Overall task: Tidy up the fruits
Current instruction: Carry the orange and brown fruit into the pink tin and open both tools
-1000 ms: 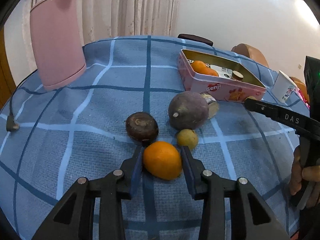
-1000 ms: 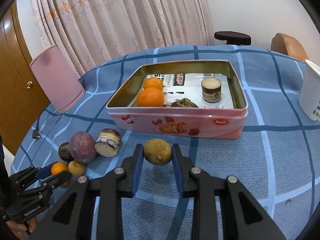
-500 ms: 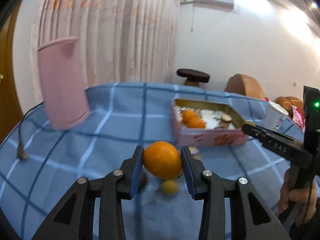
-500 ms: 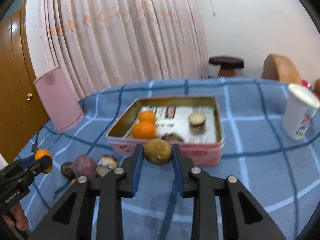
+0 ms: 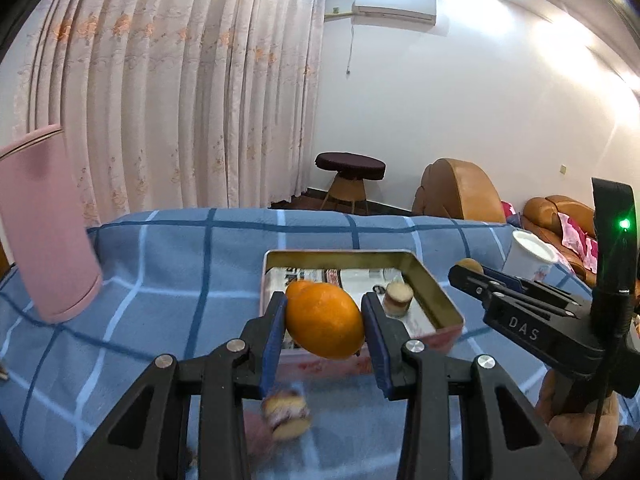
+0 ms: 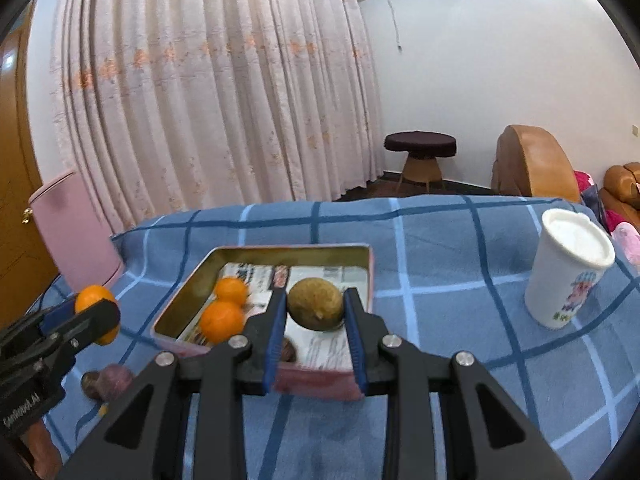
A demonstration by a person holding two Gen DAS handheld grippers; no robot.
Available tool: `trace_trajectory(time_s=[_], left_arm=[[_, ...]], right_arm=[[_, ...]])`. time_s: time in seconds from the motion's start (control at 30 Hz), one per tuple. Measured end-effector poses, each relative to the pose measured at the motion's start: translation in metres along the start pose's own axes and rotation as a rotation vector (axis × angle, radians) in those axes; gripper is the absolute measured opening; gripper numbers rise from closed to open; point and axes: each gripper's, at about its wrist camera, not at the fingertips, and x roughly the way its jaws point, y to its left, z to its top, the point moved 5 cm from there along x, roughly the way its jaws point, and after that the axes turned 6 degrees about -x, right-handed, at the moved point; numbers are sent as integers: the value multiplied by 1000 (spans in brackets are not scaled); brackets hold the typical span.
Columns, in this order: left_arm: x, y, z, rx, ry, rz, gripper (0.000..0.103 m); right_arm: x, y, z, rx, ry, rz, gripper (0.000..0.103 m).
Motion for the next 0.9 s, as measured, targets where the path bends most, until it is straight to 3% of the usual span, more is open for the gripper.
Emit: trace_trajectory(time_s=[0.33, 0.67, 0.9], left_arm=[[66, -11, 4, -20, 71, 59, 40], [106, -19, 1, 4, 109, 116, 40], [116, -13, -5, -2, 133, 155, 40]], right_arm=[[66, -13, 8, 93, 86, 28, 32], [99, -23, 6, 131, 144, 77, 32], [100, -18, 6, 112, 128, 119, 35]])
